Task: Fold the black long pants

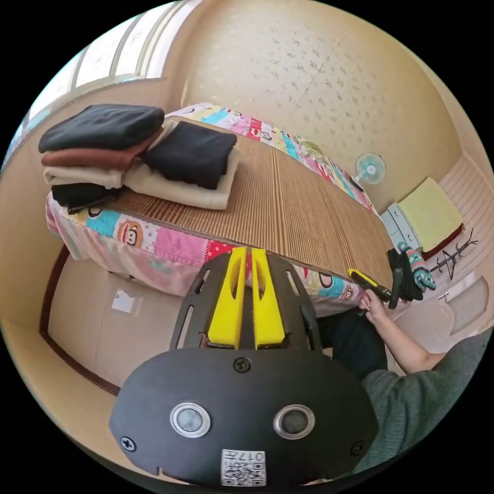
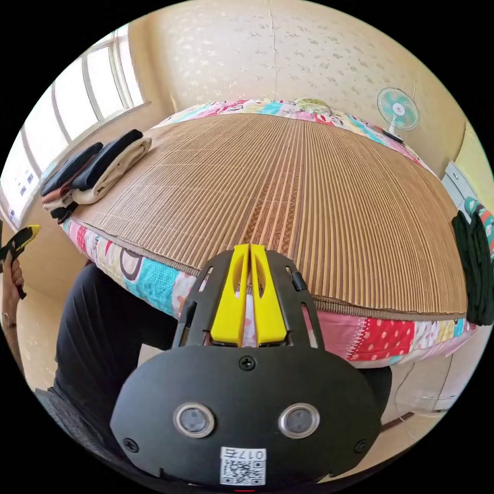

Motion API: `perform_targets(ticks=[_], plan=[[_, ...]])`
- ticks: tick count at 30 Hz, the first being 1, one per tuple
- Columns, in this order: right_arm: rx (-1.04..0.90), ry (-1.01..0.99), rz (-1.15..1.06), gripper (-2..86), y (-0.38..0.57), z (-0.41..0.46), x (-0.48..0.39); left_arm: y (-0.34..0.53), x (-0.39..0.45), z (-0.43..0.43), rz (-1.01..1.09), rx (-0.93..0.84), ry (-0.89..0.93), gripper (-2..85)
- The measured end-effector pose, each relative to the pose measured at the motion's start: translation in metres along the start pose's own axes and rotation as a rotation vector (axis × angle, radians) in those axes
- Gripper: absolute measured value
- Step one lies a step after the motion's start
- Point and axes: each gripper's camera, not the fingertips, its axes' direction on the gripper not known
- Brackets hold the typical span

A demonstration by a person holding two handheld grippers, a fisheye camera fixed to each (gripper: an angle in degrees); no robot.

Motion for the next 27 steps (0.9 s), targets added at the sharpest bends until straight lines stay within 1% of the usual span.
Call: perform_targets(ticks=[2, 3, 5, 7, 9, 10, 12, 15, 18, 20, 23, 24, 25, 26, 27], plan=[[-0.019, -0.133, 0.060, 0.4, 0.006, 0.004, 0.032, -0.023, -0.014, -0.003, -0.008, 0.053, -0.038, 5.6], [-0.022, -0.164, 0.075, 0.4, 0.008, 0.005, 0.039, -0.041, -0.022, 0.002, -0.009, 0.064, -0.033, 5.9], [-0.033, -0.238, 0.081, 0.4, 0.015, 0.010, 0.058, -0.073, -0.030, 0.020, 0.016, 0.036, -0.007, 6.6], [-0.043, -0.262, 0.083, 0.5, 0.020, 0.013, 0.067, -0.118, -0.042, 0.062, -0.019, -0.087, 0.058, 10.4], [-0.048, -0.285, 0.106, 0.5, 0.026, 0.015, 0.076, -0.140, -0.048, 0.086, -0.068, -0.082, 0.106, 13.8], [-0.047, -0.295, 0.119, 0.5, 0.030, 0.016, 0.081, -0.151, -0.054, 0.104, -0.127, -0.081, 0.101, 14.7], [-0.041, -0.298, 0.135, 0.5, 0.038, 0.018, 0.086, -0.161, -0.060, 0.134, -0.212, -0.097, 0.091, 15.6], [-0.036, -0.281, 0.145, 0.5, 0.048, 0.019, 0.090, -0.154, -0.055, 0.151, -0.310, -0.029, 0.024, 15.0], [-0.032, -0.256, 0.137, 0.5, 0.058, 0.020, 0.092, -0.147, -0.035, 0.147, -0.264, -0.005, -0.043, 13.3], [-0.024, -0.247, 0.130, 0.5, 0.067, 0.022, 0.095, -0.142, -0.031, 0.140, -0.229, -0.007, -0.049, 10.9], [-0.012, -0.242, 0.118, 0.5, 0.077, 0.024, 0.100, -0.129, -0.028, 0.120, -0.188, 0.023, 0.082, 6.0], [-0.010, -0.241, 0.114, 0.5, 0.079, 0.025, 0.101, -0.125, -0.020, 0.117, -0.142, 0.023, 0.180, 4.9], [-0.007, -0.236, 0.107, 0.5, 0.082, 0.026, 0.103, -0.121, -0.008, 0.118, -0.096, 0.001, 0.280, 4.3], [-0.003, -0.228, 0.101, 0.5, 0.085, 0.027, 0.104, -0.118, 0.001, 0.120, -0.069, -0.016, 0.322, 4.2], [-0.002, -0.224, 0.099, 0.5, 0.087, 0.027, 0.104, -0.112, 0.026, 0.125, 0.006, -0.062, 0.381, 3.9]])
